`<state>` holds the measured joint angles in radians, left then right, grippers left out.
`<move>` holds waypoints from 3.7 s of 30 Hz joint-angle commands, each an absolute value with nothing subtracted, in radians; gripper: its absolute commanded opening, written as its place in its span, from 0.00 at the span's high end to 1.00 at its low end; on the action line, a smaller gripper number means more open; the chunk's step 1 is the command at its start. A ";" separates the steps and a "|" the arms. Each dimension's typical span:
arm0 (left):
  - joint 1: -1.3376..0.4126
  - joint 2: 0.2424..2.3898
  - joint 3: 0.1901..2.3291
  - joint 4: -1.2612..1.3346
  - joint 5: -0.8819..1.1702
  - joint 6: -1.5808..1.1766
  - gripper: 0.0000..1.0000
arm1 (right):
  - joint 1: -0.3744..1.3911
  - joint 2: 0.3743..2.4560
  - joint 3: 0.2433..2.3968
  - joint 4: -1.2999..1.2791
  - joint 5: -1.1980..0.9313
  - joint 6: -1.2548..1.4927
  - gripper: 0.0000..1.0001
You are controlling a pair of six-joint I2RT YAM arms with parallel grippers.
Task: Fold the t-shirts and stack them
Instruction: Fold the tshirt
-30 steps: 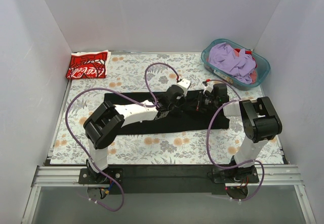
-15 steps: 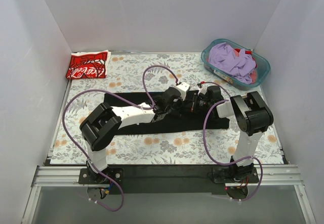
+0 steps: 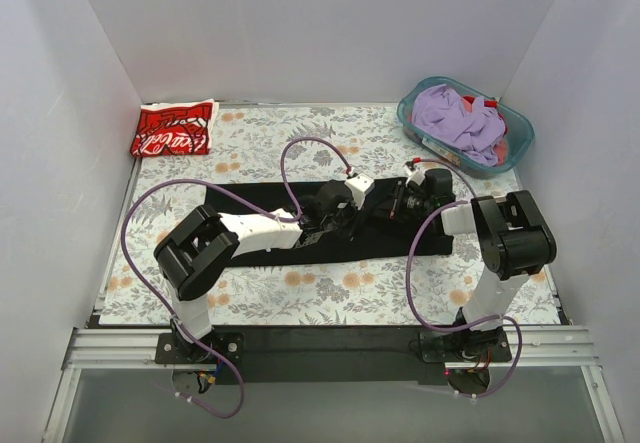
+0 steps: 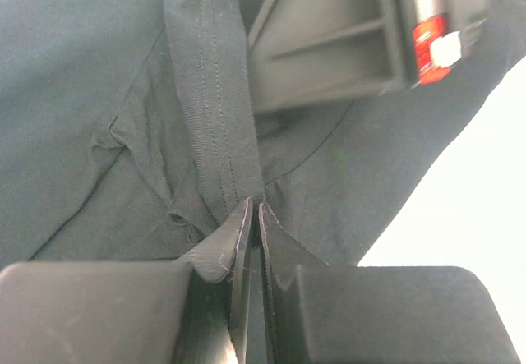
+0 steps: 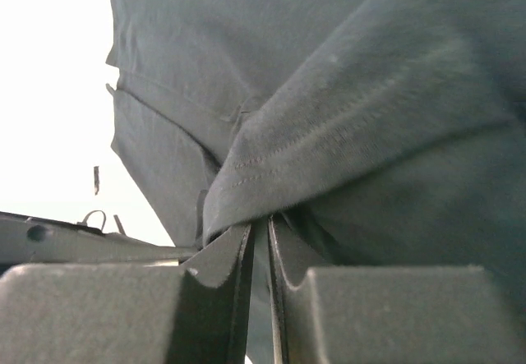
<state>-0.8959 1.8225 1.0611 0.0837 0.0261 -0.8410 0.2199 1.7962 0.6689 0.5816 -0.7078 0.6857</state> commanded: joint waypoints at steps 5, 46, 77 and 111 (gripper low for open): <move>-0.896 1.822 1.091 0.092 0.040 -0.821 1.00 | 0.126 1.701 0.634 0.506 -0.698 0.594 0.81; -0.896 1.871 1.111 0.080 0.040 -0.799 1.00 | 0.035 1.951 0.824 0.650 -0.695 0.729 0.54; -0.896 1.871 1.120 0.054 0.014 -0.801 1.00 | 0.037 1.827 0.784 0.641 -0.637 0.620 0.99; -0.896 1.824 1.147 -0.025 0.081 -0.767 0.99 | -0.038 1.513 0.718 0.171 -0.469 0.422 0.99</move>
<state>-0.8959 1.8774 1.1099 0.0147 0.0505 -0.7834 -0.0326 1.5425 0.6659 0.2310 -0.4992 0.4702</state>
